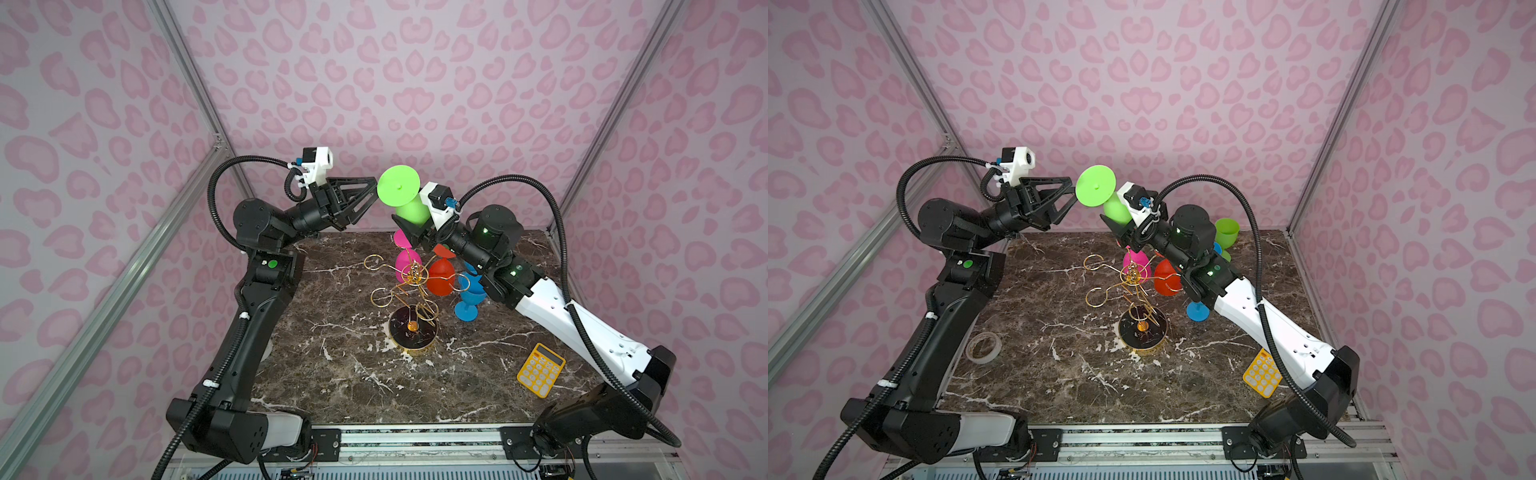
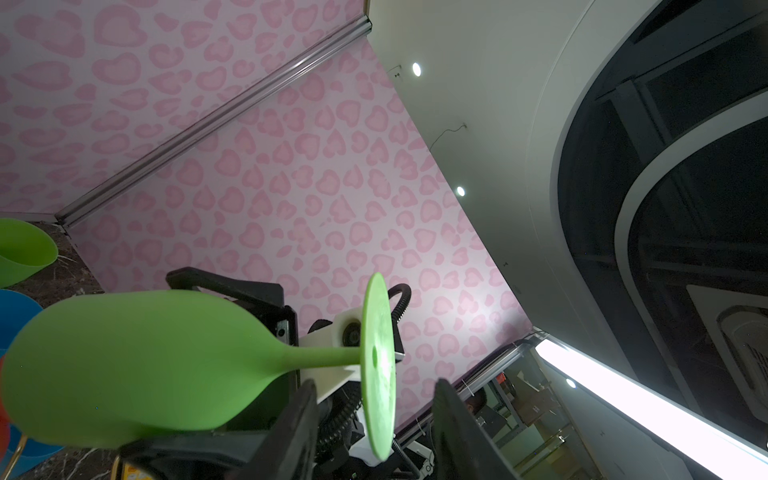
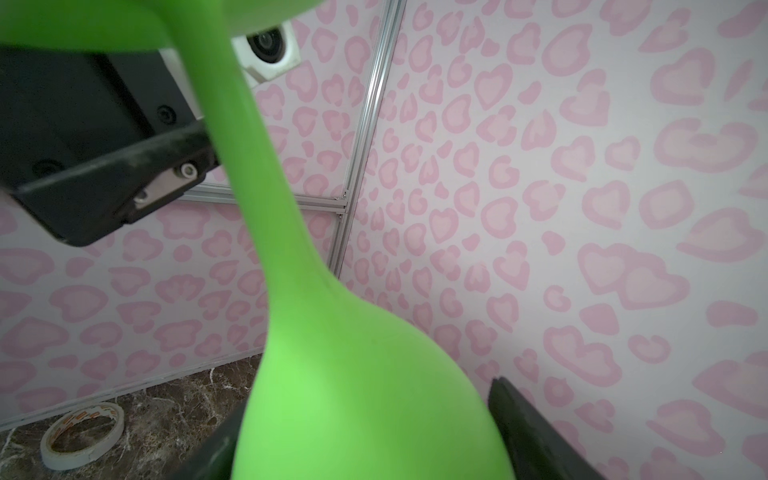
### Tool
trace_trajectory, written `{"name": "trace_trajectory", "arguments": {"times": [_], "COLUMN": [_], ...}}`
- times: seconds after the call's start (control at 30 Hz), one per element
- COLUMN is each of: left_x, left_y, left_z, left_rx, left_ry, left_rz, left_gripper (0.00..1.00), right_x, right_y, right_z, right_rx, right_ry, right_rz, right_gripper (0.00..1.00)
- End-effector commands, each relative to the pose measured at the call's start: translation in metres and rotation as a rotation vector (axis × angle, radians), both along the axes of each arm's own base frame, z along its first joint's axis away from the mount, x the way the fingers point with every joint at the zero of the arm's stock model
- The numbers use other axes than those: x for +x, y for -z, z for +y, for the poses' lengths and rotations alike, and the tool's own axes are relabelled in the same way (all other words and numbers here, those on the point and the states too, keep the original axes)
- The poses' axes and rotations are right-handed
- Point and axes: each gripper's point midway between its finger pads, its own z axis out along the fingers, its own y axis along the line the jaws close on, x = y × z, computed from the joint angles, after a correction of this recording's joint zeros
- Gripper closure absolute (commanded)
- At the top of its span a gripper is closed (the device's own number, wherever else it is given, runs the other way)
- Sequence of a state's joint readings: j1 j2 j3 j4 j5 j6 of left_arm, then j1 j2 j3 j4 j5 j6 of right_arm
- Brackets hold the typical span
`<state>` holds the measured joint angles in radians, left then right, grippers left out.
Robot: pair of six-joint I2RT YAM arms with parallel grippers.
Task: Take the wine glass off the wine glass rack
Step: 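Close the right gripper on the glass bowl while the left gripper holds the base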
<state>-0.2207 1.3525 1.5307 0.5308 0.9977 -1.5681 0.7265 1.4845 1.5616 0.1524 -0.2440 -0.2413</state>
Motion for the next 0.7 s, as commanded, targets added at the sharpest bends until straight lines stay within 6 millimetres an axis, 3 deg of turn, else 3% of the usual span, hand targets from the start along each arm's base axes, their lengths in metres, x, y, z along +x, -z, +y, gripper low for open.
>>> {"name": "trace_trajectory", "arguments": {"times": [0.0,0.07,0.33,0.53,0.67], "left_x": [-0.010,-0.008,0.018,0.048,0.055], "left_y": [-0.009,-0.004,0.026,0.037,0.043], "left_z": [0.002,0.002,0.012,0.028,0.030], "left_rx": [0.018,0.051,0.216,0.375,0.528], "left_ry": [-0.025,-0.061,-0.343,-0.608,-0.761], "left_rz": [-0.101,-0.149,-0.417,-0.643,-0.883], "left_gripper": [0.32,0.24,0.25,0.27,0.33], "right_x": [-0.005,-0.007,-0.015,0.005,0.017], "right_y": [-0.008,-0.009,-0.001,0.023,0.039], "right_z": [-0.008,-0.016,-0.051,-0.085,-0.091], "right_rx": [0.024,0.025,-0.054,-0.090,-0.121], "right_ry": [0.006,0.016,0.115,0.202,0.219], "right_rz": [0.040,0.075,0.254,0.420,0.495], "right_gripper": [0.22,0.22,0.24,0.26,0.26]}}
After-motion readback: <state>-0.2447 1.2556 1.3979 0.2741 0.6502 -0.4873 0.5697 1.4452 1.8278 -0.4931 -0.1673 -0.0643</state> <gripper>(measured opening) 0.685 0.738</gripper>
